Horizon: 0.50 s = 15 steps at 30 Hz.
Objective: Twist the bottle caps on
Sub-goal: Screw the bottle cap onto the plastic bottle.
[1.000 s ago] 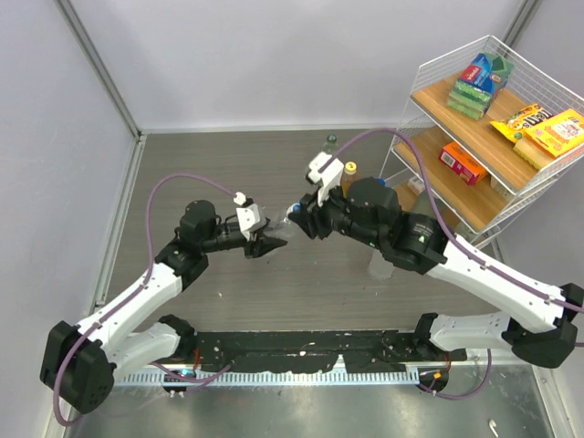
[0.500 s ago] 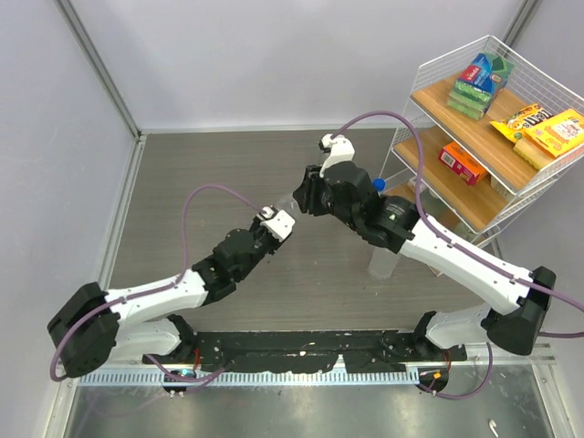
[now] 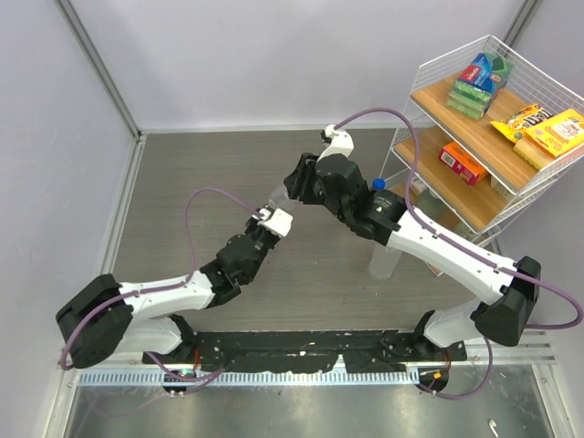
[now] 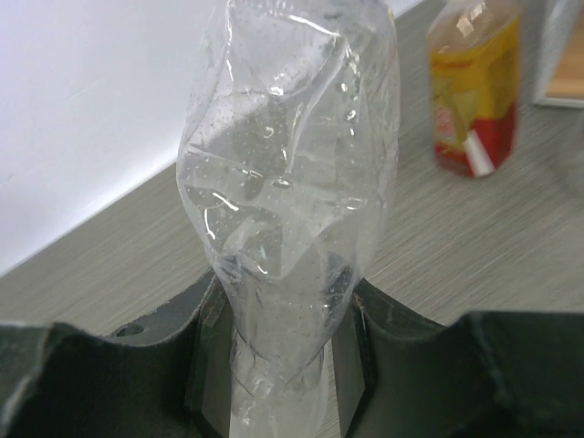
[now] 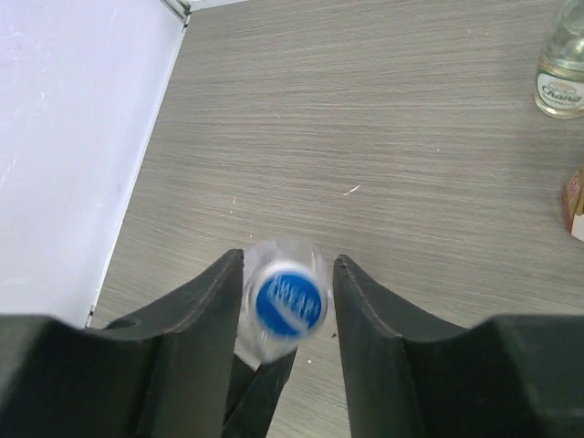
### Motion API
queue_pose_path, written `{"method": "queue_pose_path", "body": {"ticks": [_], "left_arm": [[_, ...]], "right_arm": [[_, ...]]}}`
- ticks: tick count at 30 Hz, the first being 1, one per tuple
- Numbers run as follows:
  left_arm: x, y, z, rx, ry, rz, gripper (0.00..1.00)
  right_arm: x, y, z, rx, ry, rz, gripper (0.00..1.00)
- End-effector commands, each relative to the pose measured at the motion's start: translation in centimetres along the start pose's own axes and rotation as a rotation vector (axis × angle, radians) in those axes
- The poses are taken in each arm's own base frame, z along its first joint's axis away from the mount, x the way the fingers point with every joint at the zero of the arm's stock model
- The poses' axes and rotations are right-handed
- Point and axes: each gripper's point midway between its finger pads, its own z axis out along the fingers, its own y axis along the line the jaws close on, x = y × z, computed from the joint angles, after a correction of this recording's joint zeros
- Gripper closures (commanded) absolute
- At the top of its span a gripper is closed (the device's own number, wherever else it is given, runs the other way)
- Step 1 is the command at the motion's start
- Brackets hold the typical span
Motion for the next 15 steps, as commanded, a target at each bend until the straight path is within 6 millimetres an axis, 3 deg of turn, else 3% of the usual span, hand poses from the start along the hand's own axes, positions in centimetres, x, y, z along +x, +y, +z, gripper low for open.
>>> {"method": "queue_pose_path", "body": {"ticks": [1,4,5,9,10,11,13,15], "left_arm": [[-6.1,-0.7,-1.5,0.120,-0.214,-0.187,1.00],[-4.4,0.4,-1.6,0.118,-0.174,-0.256,1.00],[-3.8,1.0,-1.7,0.110,-0.165,-0.275,1.00],[-2.8,2.4,-1.8,0.169,-0.149,-0.342,1.00],[-2.7,2.9,-1.8,0.171,-0.147,-0.357,1.00],[-2.4,3.1,-1.8,0.175,-0.140,-0.358,1.00],[-2.0,3.0,-1.8,0.200,-0.119,-0.382,1.00],[-2.1,2.4,-1.9,0.270,-0.116,-0.398,1.00]], "right_arm": [[-1.5,2.4,0.0,-0.107,-0.055,0.026,0.36],[-2.2,4.1,-1.3,-0.215,-0.061,-0.028,0.28],[-2.2,4.5,-1.6,-0.241,-0.062,-0.035,0.15],[-1.6,6.1,-4.1,-0.413,-0.057,-0.087,0.14],[-2.4,6.5,-5.1,-0.453,-0.097,-0.116,0.14],[-1.4,6.6,-5.6,-0.497,-0.078,-0.143,0.14],[-0.9,7.6,-7.5,-0.638,-0.110,-0.283,0.14],[-0.3,7.2,-8.4,-0.685,-0.140,-0.406,0.14]]}}
